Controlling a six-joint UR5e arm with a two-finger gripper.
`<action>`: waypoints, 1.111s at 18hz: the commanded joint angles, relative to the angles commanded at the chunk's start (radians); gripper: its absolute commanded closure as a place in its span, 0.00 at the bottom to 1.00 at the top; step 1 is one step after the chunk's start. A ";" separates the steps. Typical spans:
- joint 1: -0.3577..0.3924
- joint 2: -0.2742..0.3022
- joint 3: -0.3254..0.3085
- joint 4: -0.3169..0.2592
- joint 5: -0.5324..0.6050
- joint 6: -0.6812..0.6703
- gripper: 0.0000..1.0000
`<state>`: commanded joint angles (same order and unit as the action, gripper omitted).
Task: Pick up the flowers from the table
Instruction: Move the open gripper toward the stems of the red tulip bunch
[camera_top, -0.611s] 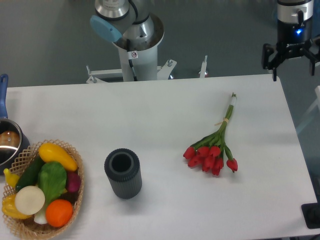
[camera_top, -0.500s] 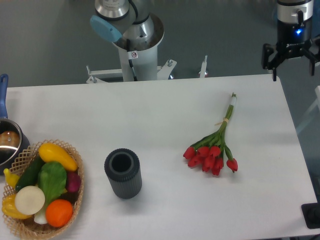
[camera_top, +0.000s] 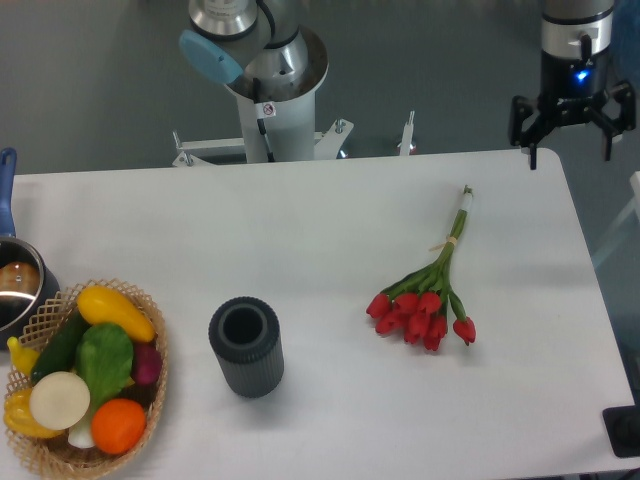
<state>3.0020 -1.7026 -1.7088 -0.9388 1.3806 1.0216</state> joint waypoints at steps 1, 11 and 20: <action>-0.002 -0.012 -0.005 0.002 0.000 -0.002 0.00; -0.032 -0.089 -0.147 -0.038 0.011 0.279 0.00; -0.081 -0.195 -0.176 -0.037 0.000 0.402 0.00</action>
<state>2.9208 -1.8974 -1.8853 -0.9757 1.3806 1.4236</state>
